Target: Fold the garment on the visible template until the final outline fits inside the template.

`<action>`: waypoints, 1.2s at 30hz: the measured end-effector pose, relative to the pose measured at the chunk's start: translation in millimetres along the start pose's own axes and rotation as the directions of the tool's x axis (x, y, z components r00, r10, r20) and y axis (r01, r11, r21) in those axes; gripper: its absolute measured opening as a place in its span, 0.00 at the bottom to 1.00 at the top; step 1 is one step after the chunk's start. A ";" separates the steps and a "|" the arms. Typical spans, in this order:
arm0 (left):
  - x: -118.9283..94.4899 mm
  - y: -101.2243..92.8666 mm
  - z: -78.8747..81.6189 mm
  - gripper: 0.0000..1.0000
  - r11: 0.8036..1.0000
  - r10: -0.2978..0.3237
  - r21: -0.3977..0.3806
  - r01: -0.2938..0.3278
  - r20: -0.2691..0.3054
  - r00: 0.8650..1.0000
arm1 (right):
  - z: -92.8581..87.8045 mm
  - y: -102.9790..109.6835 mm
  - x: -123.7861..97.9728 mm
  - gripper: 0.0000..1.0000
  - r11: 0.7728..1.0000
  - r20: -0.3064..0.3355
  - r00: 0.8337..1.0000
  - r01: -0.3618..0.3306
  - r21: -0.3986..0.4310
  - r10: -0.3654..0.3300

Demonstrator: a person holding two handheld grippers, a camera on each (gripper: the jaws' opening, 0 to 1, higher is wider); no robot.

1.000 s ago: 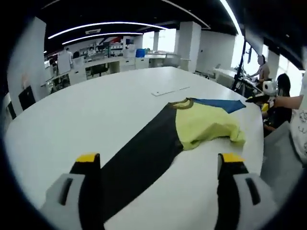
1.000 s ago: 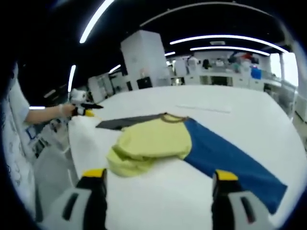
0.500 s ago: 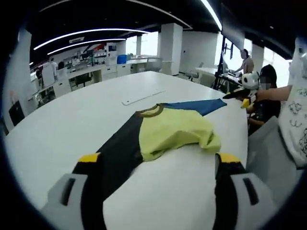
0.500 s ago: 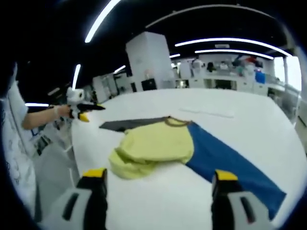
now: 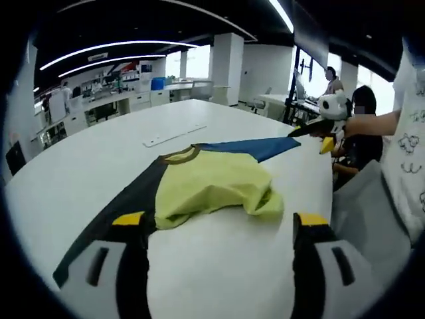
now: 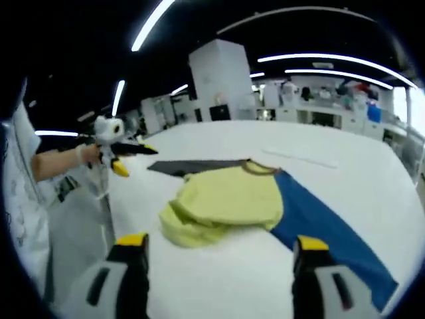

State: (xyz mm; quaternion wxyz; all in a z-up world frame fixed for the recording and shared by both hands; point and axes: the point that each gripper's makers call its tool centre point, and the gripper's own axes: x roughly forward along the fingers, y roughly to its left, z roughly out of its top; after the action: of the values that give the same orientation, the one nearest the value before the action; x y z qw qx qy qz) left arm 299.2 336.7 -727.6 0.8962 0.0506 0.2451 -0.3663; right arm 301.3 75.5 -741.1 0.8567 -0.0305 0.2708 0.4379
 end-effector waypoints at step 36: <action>-10.4 -45.7 -13.8 0.79 0.987 0.060 -0.157 -0.044 0.096 0.994 | -24.7 94.0 89.3 0.40 0.767 -0.344 0.918 -0.364 -0.528 0.199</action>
State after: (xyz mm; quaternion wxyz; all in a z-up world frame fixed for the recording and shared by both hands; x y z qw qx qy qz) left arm 256.2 313.8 -730.6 0.9178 -0.0313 0.2262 -0.3248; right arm 260.4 191.7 -788.6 0.6848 -0.3084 0.2382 0.6158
